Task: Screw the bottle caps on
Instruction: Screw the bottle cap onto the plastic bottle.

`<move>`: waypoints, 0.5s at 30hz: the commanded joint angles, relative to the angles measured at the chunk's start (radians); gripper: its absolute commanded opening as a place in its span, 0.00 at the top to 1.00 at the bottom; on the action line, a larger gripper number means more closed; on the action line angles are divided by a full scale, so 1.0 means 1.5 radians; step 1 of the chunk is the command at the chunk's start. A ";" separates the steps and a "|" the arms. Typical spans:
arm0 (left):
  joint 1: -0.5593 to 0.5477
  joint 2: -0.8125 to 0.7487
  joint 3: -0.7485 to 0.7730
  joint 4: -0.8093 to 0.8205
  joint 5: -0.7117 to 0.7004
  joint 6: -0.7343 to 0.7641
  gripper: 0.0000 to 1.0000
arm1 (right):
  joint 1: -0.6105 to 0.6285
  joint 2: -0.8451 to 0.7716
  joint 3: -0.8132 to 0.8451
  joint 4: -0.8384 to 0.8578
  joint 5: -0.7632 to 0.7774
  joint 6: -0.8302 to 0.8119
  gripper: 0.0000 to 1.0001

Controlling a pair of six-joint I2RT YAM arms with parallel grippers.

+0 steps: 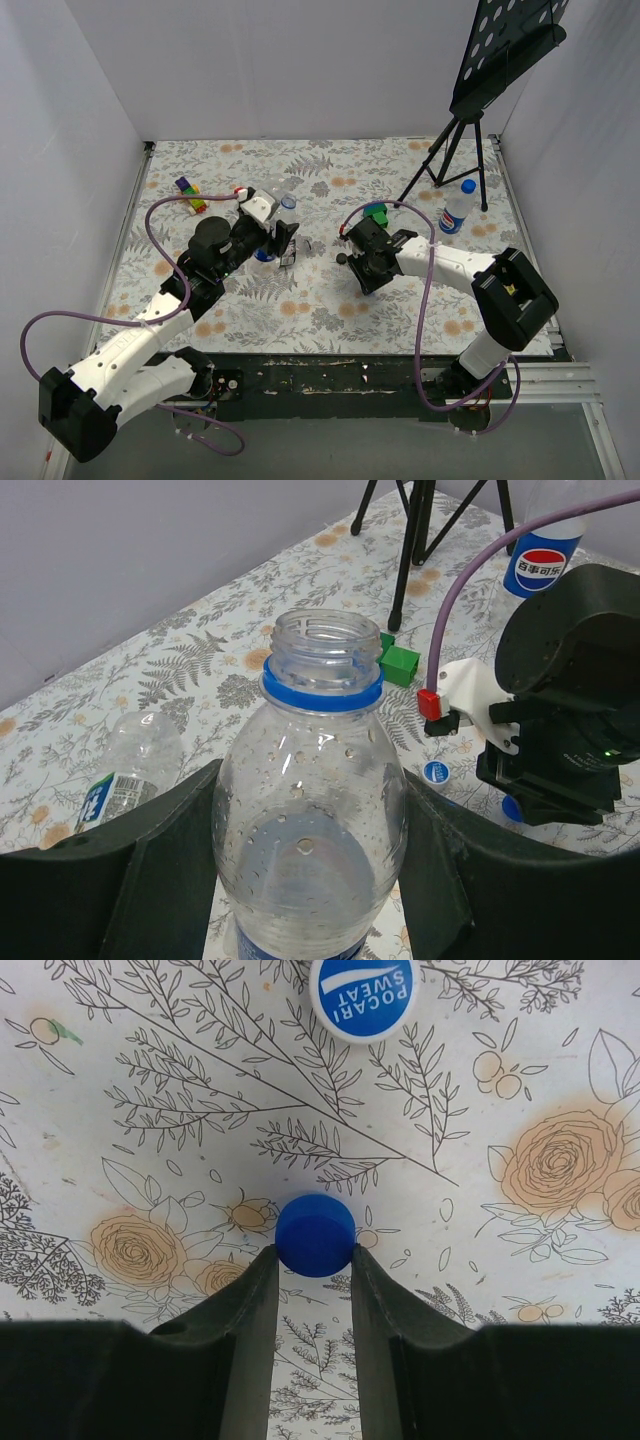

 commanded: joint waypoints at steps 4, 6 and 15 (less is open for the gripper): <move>0.003 0.000 0.026 -0.006 0.025 0.012 0.69 | -0.003 0.004 0.010 -0.022 -0.010 -0.020 0.63; 0.002 0.000 0.026 -0.007 0.026 0.012 0.69 | -0.003 0.009 0.012 -0.023 -0.012 -0.018 0.60; 0.003 0.001 0.027 -0.008 0.026 0.013 0.69 | -0.003 0.018 0.029 -0.022 -0.009 -0.016 0.43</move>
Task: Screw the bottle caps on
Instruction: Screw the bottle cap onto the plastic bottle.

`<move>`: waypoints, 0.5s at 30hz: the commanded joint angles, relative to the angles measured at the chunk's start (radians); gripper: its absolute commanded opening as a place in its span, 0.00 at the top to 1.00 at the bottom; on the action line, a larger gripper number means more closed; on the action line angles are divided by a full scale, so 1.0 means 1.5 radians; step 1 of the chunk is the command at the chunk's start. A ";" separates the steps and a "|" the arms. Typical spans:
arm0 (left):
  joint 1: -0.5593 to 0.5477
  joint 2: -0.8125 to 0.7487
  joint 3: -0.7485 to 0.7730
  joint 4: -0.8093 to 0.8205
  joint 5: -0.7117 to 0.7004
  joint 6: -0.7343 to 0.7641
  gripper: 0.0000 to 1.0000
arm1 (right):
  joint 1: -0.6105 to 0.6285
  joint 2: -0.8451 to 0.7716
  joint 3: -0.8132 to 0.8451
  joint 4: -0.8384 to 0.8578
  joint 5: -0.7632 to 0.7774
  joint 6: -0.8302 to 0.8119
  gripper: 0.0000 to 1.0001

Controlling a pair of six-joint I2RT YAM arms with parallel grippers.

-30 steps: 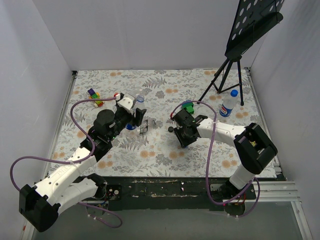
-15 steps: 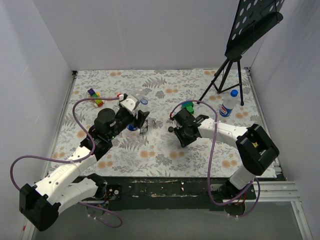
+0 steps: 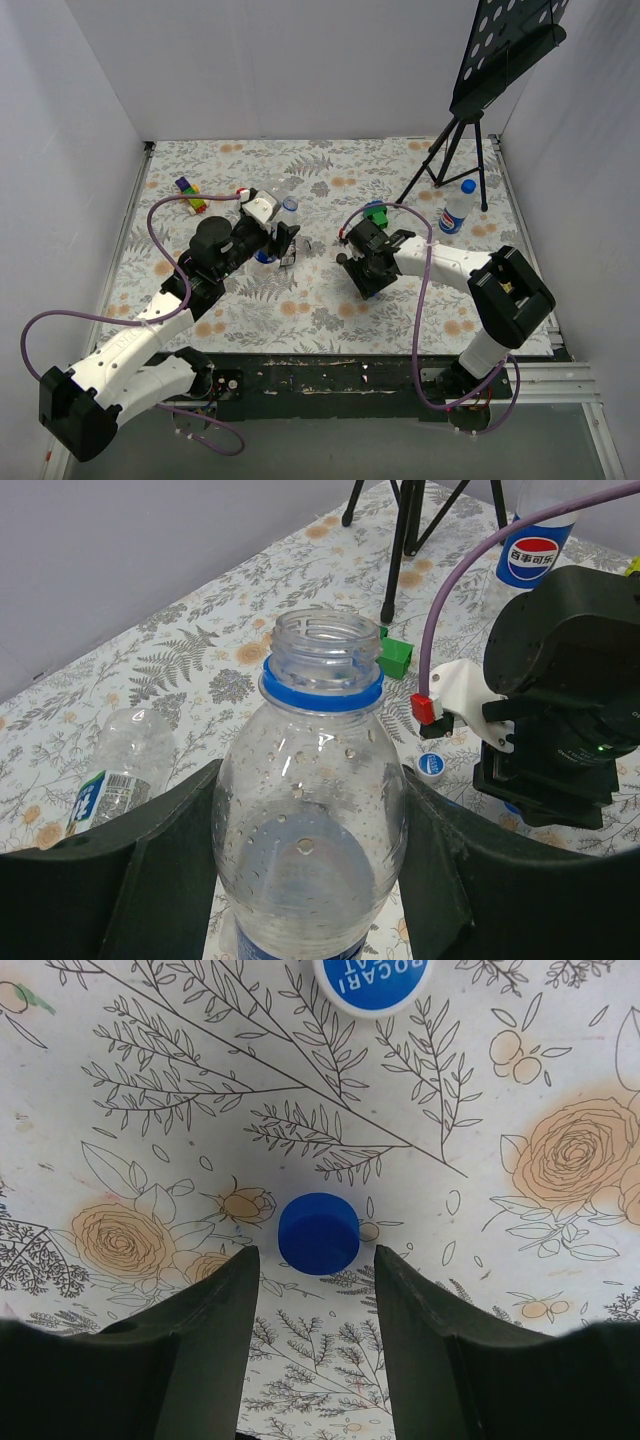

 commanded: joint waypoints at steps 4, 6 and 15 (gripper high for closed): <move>0.003 -0.002 0.027 0.001 0.008 0.008 0.69 | -0.003 0.004 0.029 0.001 -0.006 0.002 0.43; 0.002 -0.002 0.027 0.001 0.008 0.008 0.69 | -0.002 0.004 0.030 0.005 -0.007 0.003 0.44; 0.003 0.002 0.028 0.000 0.014 0.007 0.69 | -0.002 0.008 0.036 0.009 -0.004 0.005 0.48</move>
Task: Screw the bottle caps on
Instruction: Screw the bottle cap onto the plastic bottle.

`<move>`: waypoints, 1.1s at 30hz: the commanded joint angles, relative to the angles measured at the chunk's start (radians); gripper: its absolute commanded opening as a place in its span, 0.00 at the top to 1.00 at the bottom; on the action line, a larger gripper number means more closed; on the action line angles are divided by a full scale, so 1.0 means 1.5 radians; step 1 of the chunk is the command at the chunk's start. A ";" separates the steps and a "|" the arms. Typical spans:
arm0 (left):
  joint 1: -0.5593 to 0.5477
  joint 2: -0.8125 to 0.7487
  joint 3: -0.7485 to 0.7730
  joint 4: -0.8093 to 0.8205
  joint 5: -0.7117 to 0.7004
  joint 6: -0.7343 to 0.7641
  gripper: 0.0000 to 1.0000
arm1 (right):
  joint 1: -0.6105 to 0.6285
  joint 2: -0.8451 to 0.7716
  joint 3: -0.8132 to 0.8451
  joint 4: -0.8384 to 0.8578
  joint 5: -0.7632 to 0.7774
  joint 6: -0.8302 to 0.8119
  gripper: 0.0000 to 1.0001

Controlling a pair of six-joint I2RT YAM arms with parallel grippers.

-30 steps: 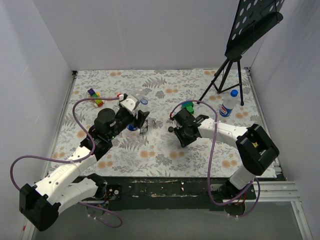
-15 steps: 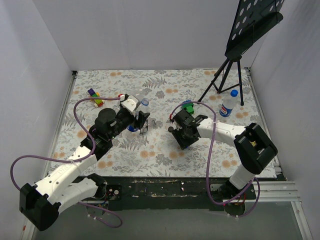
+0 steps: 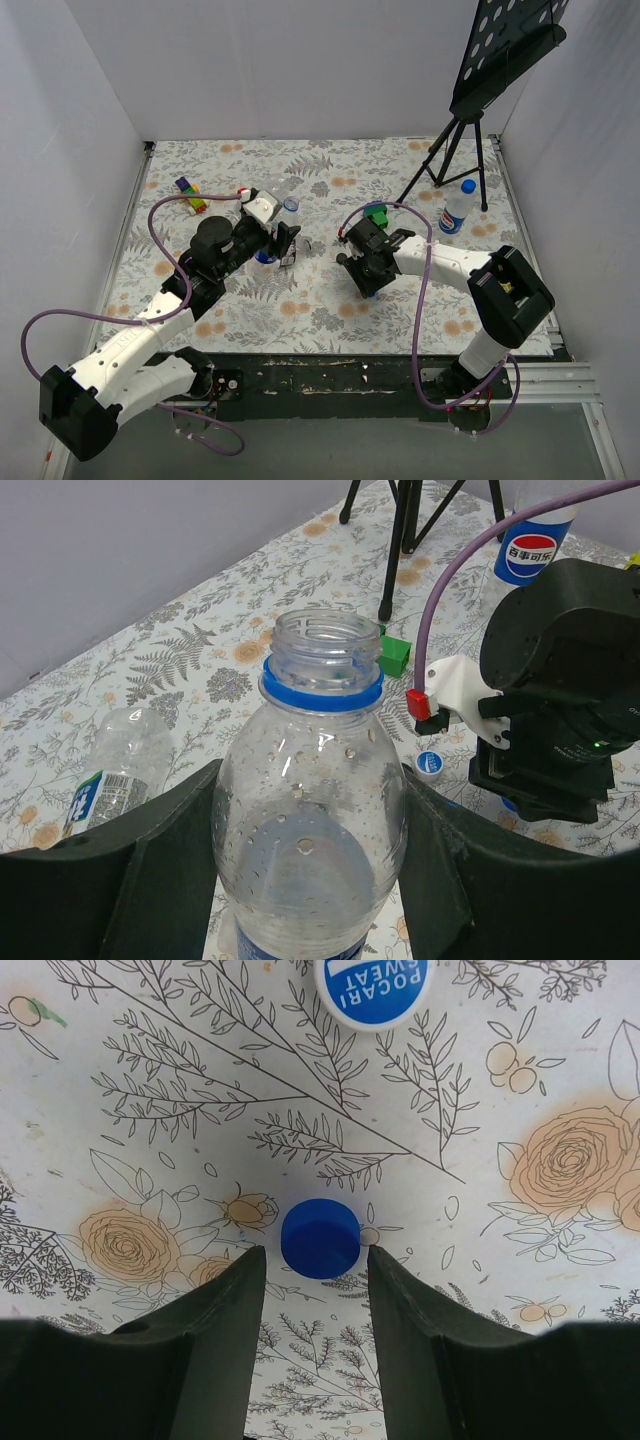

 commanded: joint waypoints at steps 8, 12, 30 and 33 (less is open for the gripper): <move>0.003 0.001 0.029 -0.002 0.012 0.007 0.69 | -0.001 0.014 0.030 0.011 -0.001 0.004 0.51; 0.002 0.002 0.028 -0.002 0.014 0.007 0.69 | -0.002 0.012 0.030 0.009 0.001 0.004 0.55; 0.002 0.016 0.043 -0.033 0.189 0.048 0.69 | -0.002 -0.182 0.073 -0.030 -0.115 -0.077 0.75; 0.002 0.027 0.052 -0.071 0.277 0.063 0.69 | -0.001 -0.231 0.109 -0.046 -0.155 -0.125 0.75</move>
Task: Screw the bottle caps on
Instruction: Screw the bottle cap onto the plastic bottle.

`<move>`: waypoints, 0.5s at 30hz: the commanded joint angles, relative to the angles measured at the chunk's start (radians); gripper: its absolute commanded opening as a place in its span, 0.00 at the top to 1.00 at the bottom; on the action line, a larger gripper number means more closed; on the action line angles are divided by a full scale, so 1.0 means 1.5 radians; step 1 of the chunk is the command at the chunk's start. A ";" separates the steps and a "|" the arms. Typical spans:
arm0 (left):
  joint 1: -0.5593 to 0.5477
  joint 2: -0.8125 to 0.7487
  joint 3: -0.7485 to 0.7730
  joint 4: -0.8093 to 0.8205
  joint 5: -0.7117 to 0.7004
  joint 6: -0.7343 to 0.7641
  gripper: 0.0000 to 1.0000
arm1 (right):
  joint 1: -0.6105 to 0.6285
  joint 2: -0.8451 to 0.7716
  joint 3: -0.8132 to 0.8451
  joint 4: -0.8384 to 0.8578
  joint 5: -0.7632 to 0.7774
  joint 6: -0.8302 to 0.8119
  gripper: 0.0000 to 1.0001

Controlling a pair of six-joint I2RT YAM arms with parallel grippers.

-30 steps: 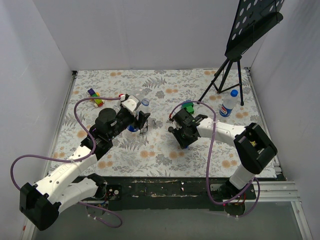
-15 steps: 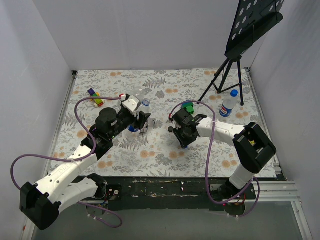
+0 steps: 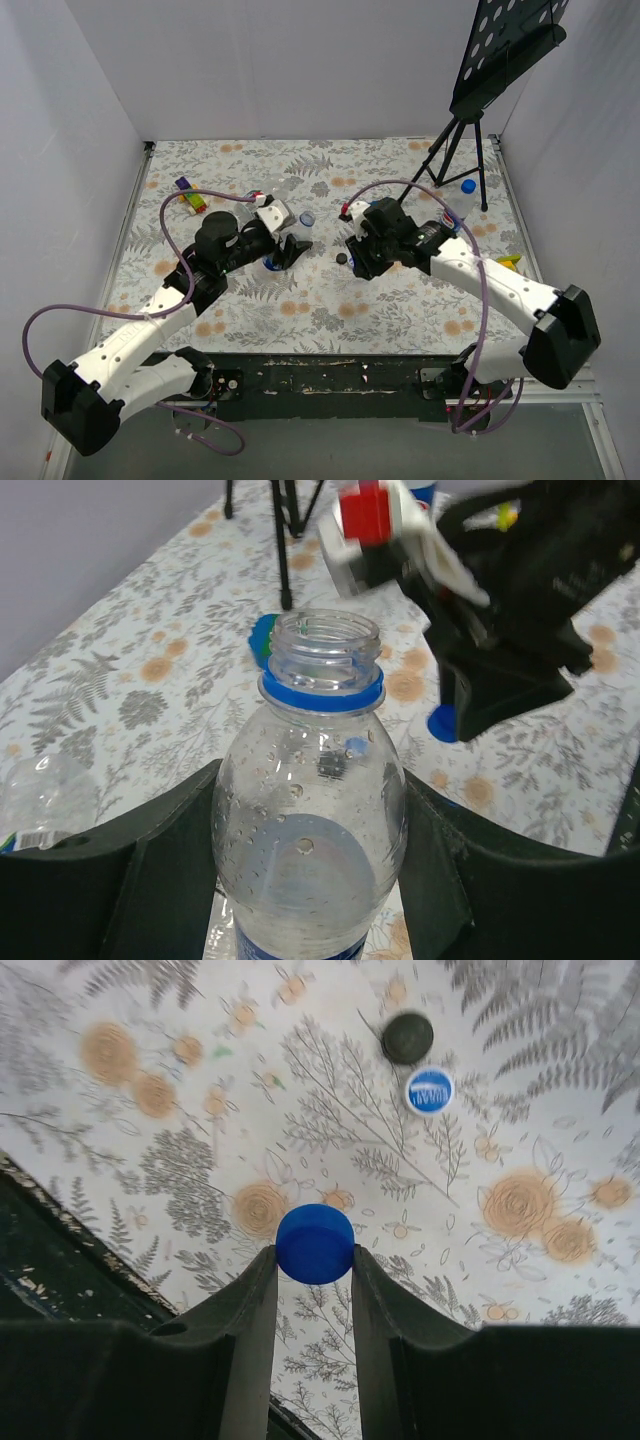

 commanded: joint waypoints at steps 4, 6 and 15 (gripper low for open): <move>0.002 0.028 0.049 -0.071 0.244 0.048 0.69 | -0.002 -0.108 0.141 -0.054 -0.128 -0.129 0.75; 0.003 0.036 0.055 -0.084 0.281 0.057 0.69 | -0.001 -0.115 0.177 -0.079 -0.145 -0.154 0.75; 0.003 0.046 0.063 -0.121 0.379 0.091 0.71 | -0.001 -0.157 0.238 -0.061 -0.271 -0.323 0.75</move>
